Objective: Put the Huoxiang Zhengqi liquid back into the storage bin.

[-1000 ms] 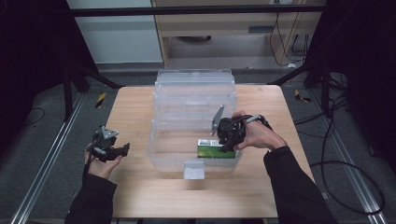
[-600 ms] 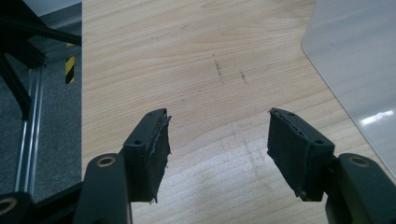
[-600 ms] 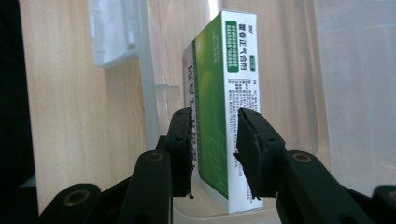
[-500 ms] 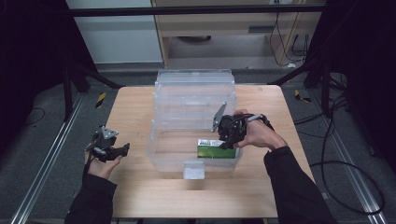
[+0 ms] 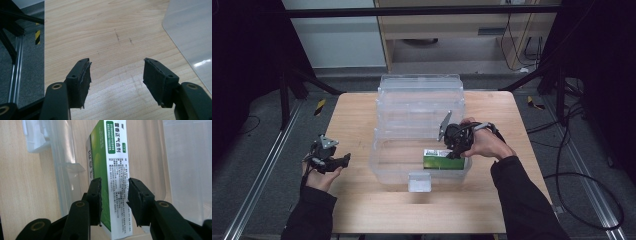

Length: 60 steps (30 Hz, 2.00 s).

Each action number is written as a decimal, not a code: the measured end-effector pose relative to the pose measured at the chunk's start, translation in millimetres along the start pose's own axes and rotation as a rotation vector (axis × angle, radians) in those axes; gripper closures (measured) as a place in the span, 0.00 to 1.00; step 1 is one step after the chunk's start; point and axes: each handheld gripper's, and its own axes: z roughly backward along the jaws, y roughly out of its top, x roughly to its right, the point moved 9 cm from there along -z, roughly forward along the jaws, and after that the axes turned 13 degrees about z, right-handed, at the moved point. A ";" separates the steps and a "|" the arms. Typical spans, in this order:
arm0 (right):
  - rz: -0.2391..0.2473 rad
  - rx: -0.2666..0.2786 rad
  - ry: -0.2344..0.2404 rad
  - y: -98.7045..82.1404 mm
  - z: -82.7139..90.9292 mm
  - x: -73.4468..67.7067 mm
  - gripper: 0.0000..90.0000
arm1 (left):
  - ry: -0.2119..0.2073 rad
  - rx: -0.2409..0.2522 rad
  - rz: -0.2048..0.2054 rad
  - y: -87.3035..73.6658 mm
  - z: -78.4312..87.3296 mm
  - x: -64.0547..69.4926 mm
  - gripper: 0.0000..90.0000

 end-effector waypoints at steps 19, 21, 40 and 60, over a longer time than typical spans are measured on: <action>-0.003 -0.002 0.030 -8.1 -9.5 -2.5 0.70 | 0.000 -0.002 -0.003 -0.4 -0.7 0.7 0.42; -0.008 -0.003 0.035 -7.5 -8.8 -3.9 0.71 | 0.000 -0.002 -0.003 -0.4 -0.6 0.7 0.42; 0.018 -0.050 0.088 -7.0 -13.7 -17.4 0.70 | -0.003 0.000 -0.002 0.1 0.4 1.1 0.42; -0.072 0.081 0.006 6.1 24.0 -21.4 0.61 | -0.005 0.004 -0.002 1.0 1.3 1.8 0.42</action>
